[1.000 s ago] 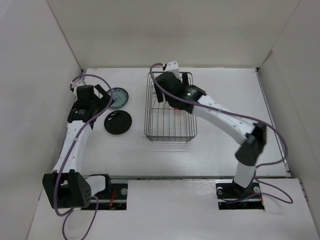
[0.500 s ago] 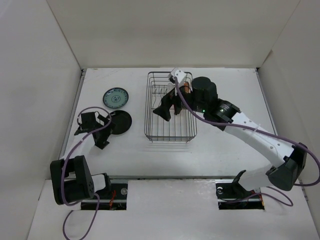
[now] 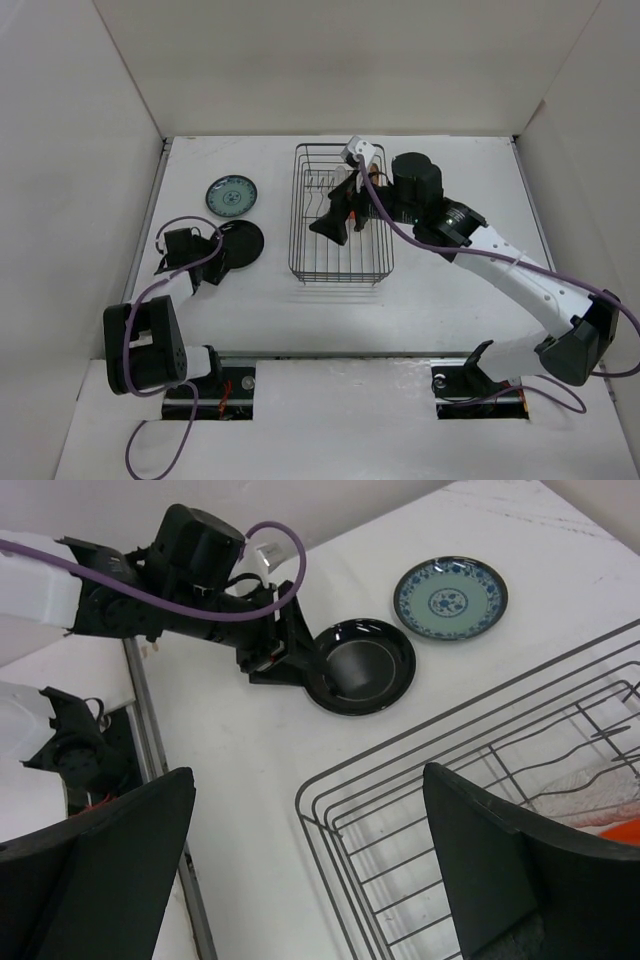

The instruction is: Load the plates into the dish rack

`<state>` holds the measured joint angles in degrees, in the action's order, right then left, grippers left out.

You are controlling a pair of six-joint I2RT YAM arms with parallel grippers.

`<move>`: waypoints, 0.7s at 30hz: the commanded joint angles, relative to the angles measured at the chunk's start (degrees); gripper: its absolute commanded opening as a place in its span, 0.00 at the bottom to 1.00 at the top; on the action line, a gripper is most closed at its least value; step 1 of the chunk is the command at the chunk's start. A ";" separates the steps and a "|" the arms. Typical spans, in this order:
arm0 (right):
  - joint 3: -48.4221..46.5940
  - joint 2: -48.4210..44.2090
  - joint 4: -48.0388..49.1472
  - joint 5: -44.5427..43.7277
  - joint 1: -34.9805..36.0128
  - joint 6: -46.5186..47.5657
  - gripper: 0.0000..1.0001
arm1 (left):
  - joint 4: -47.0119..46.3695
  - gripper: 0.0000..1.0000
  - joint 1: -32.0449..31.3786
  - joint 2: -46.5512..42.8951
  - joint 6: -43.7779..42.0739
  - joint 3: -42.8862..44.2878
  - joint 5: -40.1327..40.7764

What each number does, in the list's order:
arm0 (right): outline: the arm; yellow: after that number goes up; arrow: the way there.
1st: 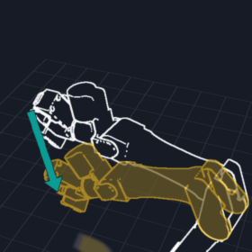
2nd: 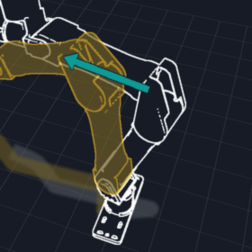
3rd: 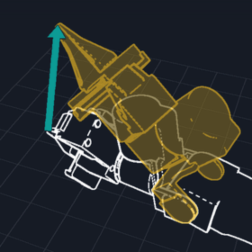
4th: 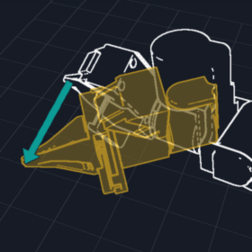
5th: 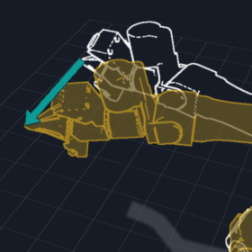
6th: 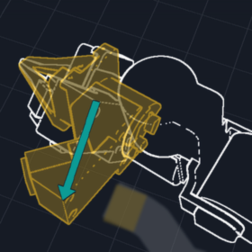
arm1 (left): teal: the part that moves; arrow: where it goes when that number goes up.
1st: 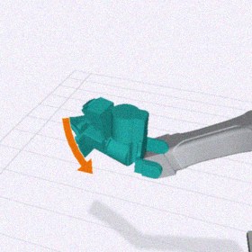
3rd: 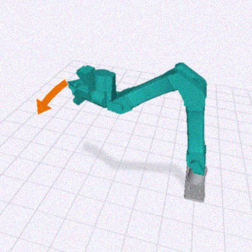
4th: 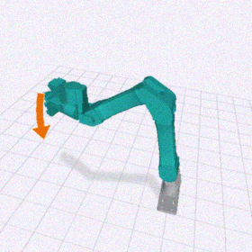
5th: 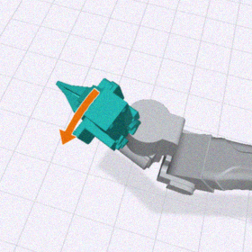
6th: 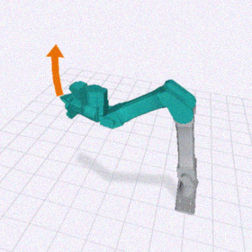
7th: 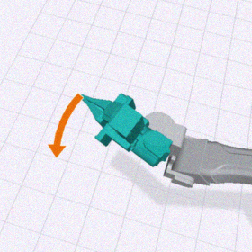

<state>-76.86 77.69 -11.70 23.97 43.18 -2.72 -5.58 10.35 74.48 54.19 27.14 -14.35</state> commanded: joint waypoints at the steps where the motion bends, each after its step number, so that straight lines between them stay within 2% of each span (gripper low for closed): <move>1: 0.04 -0.97 3.97 -0.50 -0.20 -0.97 1.00 | 0.40 0.44 -0.24 1.55 0.82 -0.86 1.86; 3: 0.04 -0.96 3.97 -0.50 -0.73 -1.59 1.00 | 0.40 0.28 -0.24 1.55 1.35 -0.86 2.66; 4: 0.04 -0.96 3.97 -1.02 -0.73 -1.59 1.00 | 0.92 0.26 -0.24 2.07 1.35 -0.86 3.36; 6: 0.04 -0.43 3.97 -1.03 -0.73 -1.59 1.00 | 0.93 0.14 -0.24 2.77 1.35 -1.38 3.88; 7: 0.04 -0.43 3.97 -1.03 -1.25 -2.11 1.00 | 0.93 0.04 -0.24 2.78 1.35 -1.38 3.89; 8: 0.04 -0.43 3.97 -1.03 -1.25 -2.11 1.00 | 1.45 0.00 -0.24 3.82 1.35 -1.38 3.89; 12: -0.48 0.17 3.97 -2.16 -2.57 -3.60 1.00 | 2.86 0.00 -0.24 3.83 0.74 -0.77 3.81; 15: -0.48 1.58 4.49 -6.56 -4.76 -7.46 1.00 | 2.86 0.00 -0.24 -1.95 0.21 -2.43 1.17; 19: -0.49 2.38 7.04 -2.62 -7.76 -9.84 1.00 | 6.72 0.00 -0.24 -16.70 -2.07 -2.62 0.64; 20: -0.48 2.38 7.92 -1.74 -8.28 -9.85 1.00 | 9.42 0.00 -0.24 -24.65 -2.08 -1.40 2.99; 21: -0.48 2.38 8.71 -1.21 -8.29 -10.37 1.00 | 11.02 0.00 -0.24 -28.65 -2.60 -0.34 4.49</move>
<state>-76.86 80.51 -9.30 20.32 35.33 -10.48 2.02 10.22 57.23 54.00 24.38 -12.43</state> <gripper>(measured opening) 0.998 0.039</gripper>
